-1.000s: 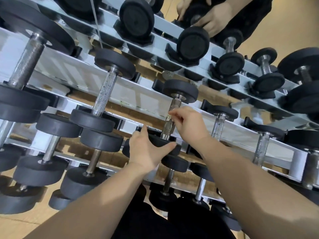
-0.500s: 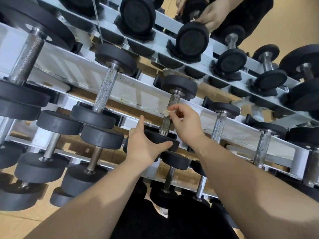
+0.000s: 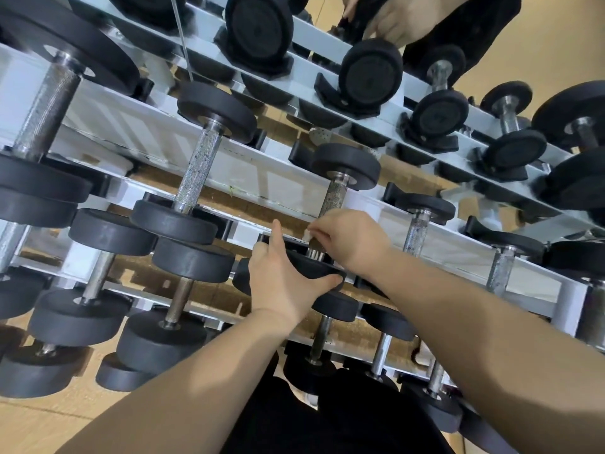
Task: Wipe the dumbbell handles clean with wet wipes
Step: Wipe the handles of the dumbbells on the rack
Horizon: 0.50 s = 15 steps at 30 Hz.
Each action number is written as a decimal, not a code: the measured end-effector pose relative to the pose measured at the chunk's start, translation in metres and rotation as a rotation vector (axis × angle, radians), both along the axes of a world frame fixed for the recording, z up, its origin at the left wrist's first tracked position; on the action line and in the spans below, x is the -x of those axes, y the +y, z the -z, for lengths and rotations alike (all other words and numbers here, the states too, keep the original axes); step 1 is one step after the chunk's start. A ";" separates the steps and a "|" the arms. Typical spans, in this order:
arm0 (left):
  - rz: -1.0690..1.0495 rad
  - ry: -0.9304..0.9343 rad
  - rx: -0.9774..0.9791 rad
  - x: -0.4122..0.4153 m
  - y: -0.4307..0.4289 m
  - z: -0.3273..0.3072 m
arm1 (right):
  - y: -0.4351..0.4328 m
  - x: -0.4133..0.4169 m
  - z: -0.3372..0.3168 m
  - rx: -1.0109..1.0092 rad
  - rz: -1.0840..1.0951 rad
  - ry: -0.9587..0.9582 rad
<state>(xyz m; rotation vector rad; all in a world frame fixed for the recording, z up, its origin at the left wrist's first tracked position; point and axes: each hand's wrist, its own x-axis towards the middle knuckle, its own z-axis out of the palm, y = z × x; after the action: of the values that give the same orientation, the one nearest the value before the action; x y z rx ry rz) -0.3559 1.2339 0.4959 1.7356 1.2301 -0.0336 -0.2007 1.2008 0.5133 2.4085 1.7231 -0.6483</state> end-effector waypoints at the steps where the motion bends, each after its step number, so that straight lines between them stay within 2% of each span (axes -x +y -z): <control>1: 0.008 0.003 0.003 0.000 0.000 0.000 | 0.006 -0.006 -0.002 0.018 -0.004 -0.047; 4: 0.035 0.012 0.014 0.002 0.004 0.001 | 0.022 -0.026 -0.006 -0.124 0.188 -0.134; 7: 0.051 0.014 0.052 0.003 0.010 0.003 | 0.014 -0.025 -0.001 -0.311 0.314 -0.020; 11: 0.044 -0.018 0.077 0.007 0.015 0.005 | -0.020 -0.001 0.004 -0.315 0.159 0.240; 13: 0.037 -0.040 0.100 0.008 0.015 0.006 | -0.021 -0.002 0.004 -0.297 0.080 0.231; 15: 0.027 -0.053 0.126 0.010 0.017 0.008 | -0.005 -0.014 0.005 -0.298 0.123 0.154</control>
<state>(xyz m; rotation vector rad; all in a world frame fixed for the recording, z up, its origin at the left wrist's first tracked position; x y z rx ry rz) -0.3664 1.2508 0.4876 1.6342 1.1421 -0.0790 -0.1866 1.1954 0.5087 2.7504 1.8594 -0.6479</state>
